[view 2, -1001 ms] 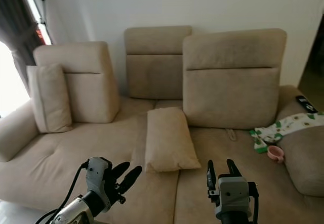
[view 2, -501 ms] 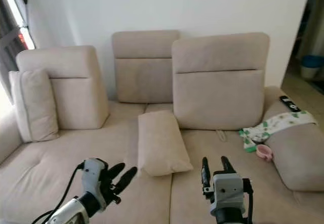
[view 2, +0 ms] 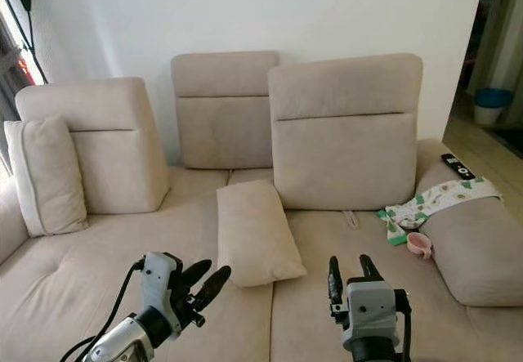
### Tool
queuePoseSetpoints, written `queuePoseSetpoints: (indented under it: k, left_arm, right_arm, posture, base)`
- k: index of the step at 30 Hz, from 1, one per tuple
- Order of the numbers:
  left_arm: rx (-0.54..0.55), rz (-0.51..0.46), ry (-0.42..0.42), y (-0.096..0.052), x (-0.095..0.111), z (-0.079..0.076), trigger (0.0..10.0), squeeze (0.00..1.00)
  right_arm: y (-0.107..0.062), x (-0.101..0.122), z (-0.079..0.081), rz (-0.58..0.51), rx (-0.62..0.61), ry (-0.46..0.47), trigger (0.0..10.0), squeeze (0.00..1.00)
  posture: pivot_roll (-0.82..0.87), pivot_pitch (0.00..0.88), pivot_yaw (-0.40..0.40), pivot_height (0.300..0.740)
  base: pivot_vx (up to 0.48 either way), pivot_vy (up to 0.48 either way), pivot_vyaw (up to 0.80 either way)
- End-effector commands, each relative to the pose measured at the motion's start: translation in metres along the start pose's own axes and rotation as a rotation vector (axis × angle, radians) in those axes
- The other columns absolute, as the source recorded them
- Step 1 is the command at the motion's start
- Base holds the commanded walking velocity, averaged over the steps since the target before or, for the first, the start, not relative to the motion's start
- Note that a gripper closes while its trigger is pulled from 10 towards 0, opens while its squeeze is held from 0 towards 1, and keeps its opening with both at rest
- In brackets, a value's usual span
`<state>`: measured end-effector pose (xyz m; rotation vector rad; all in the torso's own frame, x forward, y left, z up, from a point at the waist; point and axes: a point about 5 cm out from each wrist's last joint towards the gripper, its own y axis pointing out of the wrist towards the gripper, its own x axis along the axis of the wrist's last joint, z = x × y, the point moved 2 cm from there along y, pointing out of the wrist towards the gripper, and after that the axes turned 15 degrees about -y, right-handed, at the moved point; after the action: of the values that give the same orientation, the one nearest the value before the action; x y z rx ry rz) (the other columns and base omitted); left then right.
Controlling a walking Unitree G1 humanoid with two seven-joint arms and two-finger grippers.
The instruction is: Move the pillow to the sofa from floor
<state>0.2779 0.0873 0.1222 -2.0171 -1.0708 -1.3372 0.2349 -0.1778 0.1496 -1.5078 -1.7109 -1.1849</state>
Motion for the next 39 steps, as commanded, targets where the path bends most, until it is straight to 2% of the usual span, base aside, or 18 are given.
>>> queuePoseSetpoints:
  k: [1,7,39]
  left_arm:
    - [0.019,0.014,-0.004,-0.0029,-0.0032,0.0057,10.0,0.00]
    - [0.008,0.020,0.011,-0.0029,-0.0029,0.0039,10.0,0.00]
    - [-0.008,0.027,0.003,0.0015,-0.0053,0.0015,10.0,0.00]
  right_arm:
    - [-0.0007,-0.0040,0.0053,0.023,0.019,0.023,10.0,0.00]
    - [-0.0005,-0.0045,0.0065,0.025,0.021,0.026,10.0,0.00]
    - [-0.0017,-0.0078,0.0029,0.037,0.023,0.001,10.0,0.00]
  posture:
    - [-0.01,0.000,0.120,0.740]
    - [-0.01,0.000,0.123,0.740]
    - [-0.02,0.000,0.115,0.740]
  base:
    - [0.000,0.000,0.00]
    - [0.000,-0.102,0.00]
    - [0.000,-0.477,0.00]
